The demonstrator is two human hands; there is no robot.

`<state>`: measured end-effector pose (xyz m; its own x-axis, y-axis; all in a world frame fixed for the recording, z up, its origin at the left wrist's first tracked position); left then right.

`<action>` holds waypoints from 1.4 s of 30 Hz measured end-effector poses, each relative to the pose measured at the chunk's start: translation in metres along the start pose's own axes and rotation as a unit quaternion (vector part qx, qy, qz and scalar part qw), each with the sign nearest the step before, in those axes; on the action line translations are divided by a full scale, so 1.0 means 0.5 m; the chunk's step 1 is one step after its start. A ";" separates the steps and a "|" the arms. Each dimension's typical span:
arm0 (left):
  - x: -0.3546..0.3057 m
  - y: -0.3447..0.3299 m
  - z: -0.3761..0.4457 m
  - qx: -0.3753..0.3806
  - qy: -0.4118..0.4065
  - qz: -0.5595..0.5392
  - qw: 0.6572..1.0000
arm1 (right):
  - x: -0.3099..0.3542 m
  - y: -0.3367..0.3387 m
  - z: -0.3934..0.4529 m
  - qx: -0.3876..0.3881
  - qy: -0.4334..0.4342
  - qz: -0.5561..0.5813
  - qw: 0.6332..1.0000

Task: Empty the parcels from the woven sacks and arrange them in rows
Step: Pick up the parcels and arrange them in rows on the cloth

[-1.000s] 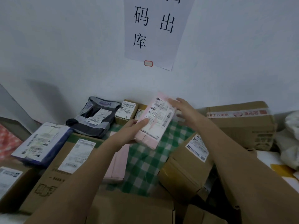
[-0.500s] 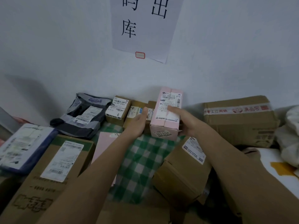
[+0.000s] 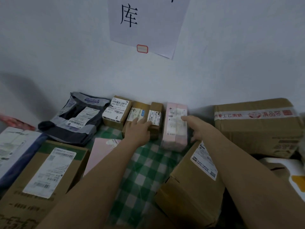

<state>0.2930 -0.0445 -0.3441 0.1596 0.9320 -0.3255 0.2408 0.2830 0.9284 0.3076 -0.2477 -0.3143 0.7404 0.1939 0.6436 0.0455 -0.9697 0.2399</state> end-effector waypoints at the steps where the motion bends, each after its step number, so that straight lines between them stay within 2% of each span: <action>1: 0.000 -0.001 0.002 -0.009 -0.002 -0.001 1.000 | 0.001 -0.001 0.004 -0.004 -0.001 -0.010 1.000; 4: 0.000 -0.007 0.007 -0.020 0.003 0.005 1.000 | 0.009 -0.022 0.014 0.017 0.007 -0.043 0.999; 8: 0.000 -0.008 0.006 -0.017 0.008 0.003 1.000 | 0.011 -0.048 0.036 0.016 0.053 -0.204 0.977; 9: -0.001 -0.007 0.007 -0.011 0.012 0.004 1.000 | 0.013 -0.054 0.031 0.009 0.074 -0.287 0.955; 11: -0.001 -0.003 0.002 0.013 0.021 0.010 1.000 | 0.017 -0.068 0.010 -0.019 0.123 -0.475 0.871; 12: -0.001 -0.003 0.000 0.025 0.024 0.015 0.999 | 0.018 -0.076 0.001 -0.024 0.145 -0.532 0.834; 13: 0.001 0.001 -0.005 0.033 0.024 0.020 0.999 | 0.024 -0.086 -0.016 -0.020 0.163 -0.560 0.812; 16: 0.013 0.017 -0.032 0.021 0.032 0.023 0.999 | 0.037 -0.119 -0.056 -0.002 0.211 -0.592 0.778; 19: 0.052 0.036 -0.085 0.014 0.086 0.016 0.996 | 0.044 -0.166 -0.101 0.024 0.264 -0.614 0.744; 24: 0.133 0.030 -0.168 0.047 0.206 -0.027 0.977 | 0.053 -0.241 -0.140 0.058 0.295 -0.612 0.732; 27: 0.167 0.012 -0.202 0.054 0.262 -0.097 0.959 | 0.053 -0.282 -0.161 0.076 0.296 -0.624 0.719; 30: 0.176 -0.003 -0.227 0.066 0.293 -0.131 0.945 | 0.044 -0.319 -0.180 0.085 0.318 -0.645 0.690; 33: 0.170 -0.002 -0.237 0.045 0.299 -0.152 0.941 | 0.033 -0.345 -0.199 0.097 0.330 -0.649 0.679; 35: 0.167 0.010 -0.242 0.013 0.294 -0.180 0.939 | 0.023 -0.355 -0.200 0.101 0.323 -0.643 0.686; 36: 0.171 0.018 -0.246 -0.009 0.289 -0.193 0.938 | 0.017 -0.357 -0.197 0.103 0.316 -0.629 0.703; 37: 0.175 0.032 -0.249 -0.032 0.280 -0.204 0.938 | 0.014 -0.358 -0.195 0.107 0.309 -0.605 0.726; 40: 0.198 0.067 -0.256 -0.077 0.231 -0.248 0.938 | 0.010 -0.356 -0.201 0.130 0.274 -0.472 0.828; 42: 0.209 0.093 -0.270 -0.105 0.214 -0.326 0.915 | 0.003 -0.362 -0.207 0.151 0.240 -0.375 0.882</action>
<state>0.1917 0.0965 -0.3109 -0.3525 0.5393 -0.7647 -0.0463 0.8062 0.5899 0.2312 -0.0564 -0.2814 0.0592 0.7686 0.6369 0.6332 -0.5221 0.5713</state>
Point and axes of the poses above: each hand's wrist, its own z-axis towards the middle knuckle, its own y-axis out of the back of the hand, x = y × z, the point moved 5 cm from there along z, towards the middle knuckle, and after that the axes turned 3 degrees about -y, right-handed, at the moved point
